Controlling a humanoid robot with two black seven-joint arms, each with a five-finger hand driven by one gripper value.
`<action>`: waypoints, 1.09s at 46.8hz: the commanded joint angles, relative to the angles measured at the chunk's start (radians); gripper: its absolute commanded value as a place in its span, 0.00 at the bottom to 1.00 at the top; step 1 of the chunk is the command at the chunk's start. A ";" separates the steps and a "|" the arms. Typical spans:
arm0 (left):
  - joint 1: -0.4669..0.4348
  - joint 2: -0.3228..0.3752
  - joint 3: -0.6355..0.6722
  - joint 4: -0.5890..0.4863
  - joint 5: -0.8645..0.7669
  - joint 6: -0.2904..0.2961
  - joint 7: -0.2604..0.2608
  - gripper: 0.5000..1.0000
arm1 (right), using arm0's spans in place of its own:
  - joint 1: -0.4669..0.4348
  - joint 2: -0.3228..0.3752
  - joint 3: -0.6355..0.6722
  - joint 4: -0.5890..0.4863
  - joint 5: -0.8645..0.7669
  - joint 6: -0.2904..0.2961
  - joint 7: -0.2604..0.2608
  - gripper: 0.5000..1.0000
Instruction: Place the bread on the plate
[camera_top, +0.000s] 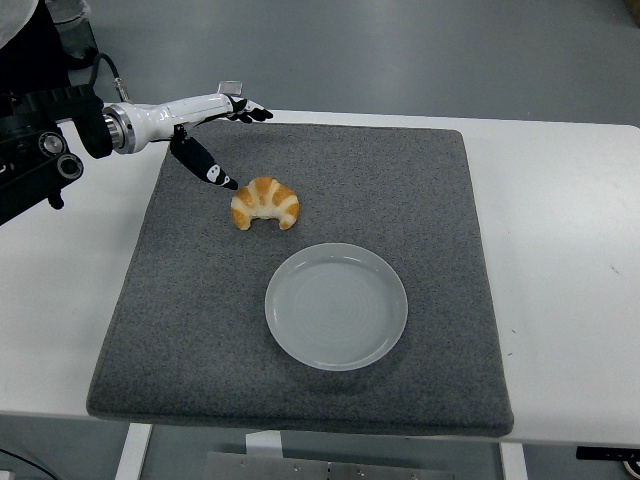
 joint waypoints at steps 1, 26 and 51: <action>0.002 -0.021 0.022 0.002 0.009 0.032 -0.001 0.99 | 0.000 0.000 0.000 0.000 0.000 0.000 0.000 0.86; 0.032 -0.117 0.151 0.058 0.053 0.223 0.001 0.99 | 0.000 0.000 0.000 0.000 0.000 -0.001 0.000 0.86; 0.060 -0.191 0.153 0.149 0.088 0.270 0.001 0.98 | 0.000 0.000 0.000 -0.001 0.000 0.000 0.000 0.86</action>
